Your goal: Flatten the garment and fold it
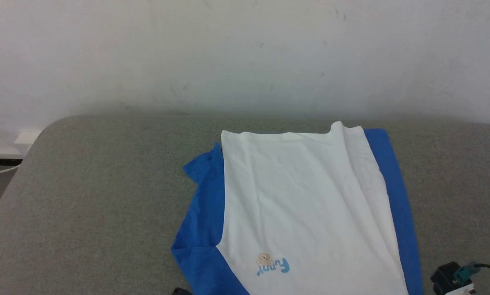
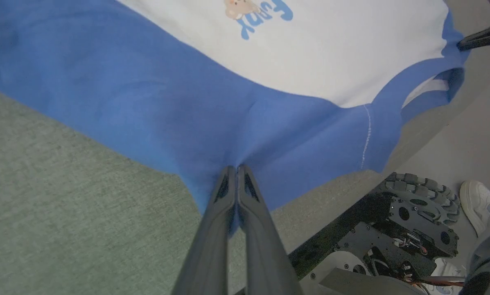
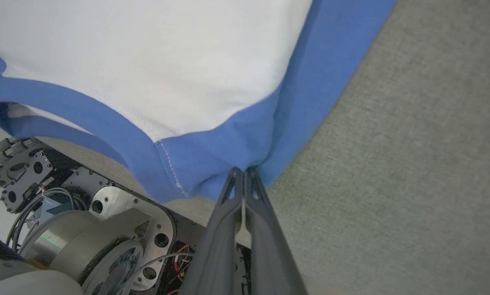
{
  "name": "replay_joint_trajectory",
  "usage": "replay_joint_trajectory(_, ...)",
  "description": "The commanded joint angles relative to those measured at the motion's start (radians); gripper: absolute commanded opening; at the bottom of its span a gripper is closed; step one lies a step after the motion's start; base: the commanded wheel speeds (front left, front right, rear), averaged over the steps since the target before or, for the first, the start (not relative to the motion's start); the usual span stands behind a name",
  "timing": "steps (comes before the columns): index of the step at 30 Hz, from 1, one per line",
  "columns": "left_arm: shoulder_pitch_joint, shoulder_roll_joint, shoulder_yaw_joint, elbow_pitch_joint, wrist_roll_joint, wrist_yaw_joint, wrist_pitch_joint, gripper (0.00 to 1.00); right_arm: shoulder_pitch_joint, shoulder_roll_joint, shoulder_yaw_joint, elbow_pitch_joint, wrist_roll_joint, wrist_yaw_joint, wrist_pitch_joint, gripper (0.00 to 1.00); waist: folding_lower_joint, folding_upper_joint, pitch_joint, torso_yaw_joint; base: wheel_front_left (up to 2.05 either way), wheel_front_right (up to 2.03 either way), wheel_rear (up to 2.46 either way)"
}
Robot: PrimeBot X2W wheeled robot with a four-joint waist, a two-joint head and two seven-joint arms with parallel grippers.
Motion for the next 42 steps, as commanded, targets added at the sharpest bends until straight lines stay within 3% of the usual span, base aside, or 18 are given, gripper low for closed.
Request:
replay_joint_trajectory(1, -0.020, -0.006, 0.007, 0.004, 0.003, 0.005, -0.013, 1.00, 0.002, 0.009, -0.013, -0.005, -0.012, -0.002, -0.015, 0.80, 0.0000, -0.0002, 0.004, 0.002, 0.00, 0.00, 0.00)
replay_joint_trajectory(2, -0.027, -0.010, 0.012, 0.003, 0.005, 0.009, -0.023, 1.00, -0.003, 0.018, -0.022, -0.011, -0.014, -0.002, -0.027, 1.00, 0.0000, -0.0002, 0.006, 0.004, 0.00, 0.00, 0.00)
replay_joint_trajectory(8, -0.062, -0.017, 0.085, -0.061, -0.007, 0.044, -0.105, 1.00, -0.073, 0.048, -0.099, -0.069, -0.043, -0.002, -0.146, 1.00, 0.0000, -0.0002, 0.020, 0.004, 0.00, 0.00, 0.00)
replay_joint_trajectory(12, -0.090, -0.021, 0.182, -0.117, -0.017, 0.093, -0.217, 1.00, -0.142, 0.101, -0.186, -0.126, -0.083, -0.002, -0.294, 1.00, 0.0000, -0.0002, 0.044, -0.005, 0.00, 0.00, 0.00)
replay_joint_trajectory(17, -0.134, -0.037, 0.276, -0.108, -0.009, 0.156, -0.326, 1.00, -0.197, 0.214, -0.291, -0.171, -0.177, -0.002, -0.527, 1.00, 0.0000, -0.0002, 0.104, -0.029, 0.00, 0.00, 0.00)
replay_joint_trajectory(20, -0.183, -0.044, 0.308, -0.069, -0.017, 0.161, -0.340, 1.00, -0.209, 0.282, -0.338, -0.183, -0.244, -0.002, -0.635, 1.00, 0.0000, -0.0002, 0.155, -0.051, 0.00, 0.00, 0.00)
replay_joint_trajectory(23, -0.256, -0.030, 0.299, -0.017, -0.007, 0.137, -0.296, 1.00, -0.220, 0.358, -0.387, -0.196, -0.292, -0.002, -0.711, 1.00, 0.0000, -0.0002, 0.205, -0.078, 0.00, 0.00, 0.00)
replay_joint_trajectory(28, -0.411, 0.006, 0.258, 0.070, 0.004, 0.074, -0.133, 1.00, -0.236, 0.442, -0.423, -0.219, -0.337, -0.002, -0.750, 1.00, 0.0000, -0.0002, 0.292, -0.126, 0.00, 0.00, 0.00)
replay_joint_trajectory(31, -0.489, 0.019, 0.240, 0.130, 0.003, 0.055, -0.030, 1.00, -0.241, 0.462, -0.421, -0.221, -0.344, -0.002, -0.757, 1.00, 0.0000, -0.0002, 0.337, -0.152, 0.00, 0.00, 0.00)
replay_joint_trajectory(35, -0.557, 0.023, 0.221, 0.212, 0.007, 0.061, 0.081, 1.00, -0.241, 0.477, -0.420, -0.205, -0.346, -0.002, -0.767, 1.00, 0.0000, -0.0002, 0.380, -0.175, 0.00, 0.00, 0.00)
replay_joint_trajectory(42, -0.595, 0.003, 0.205, 0.285, -0.001, 0.050, 0.124, 1.00, -0.231, 0.490, -0.423, -0.174, -0.344, -0.002, -0.780, 1.00, 0.0000, -0.0002, 0.420, -0.180, 0.00, 0.00, 0.00)
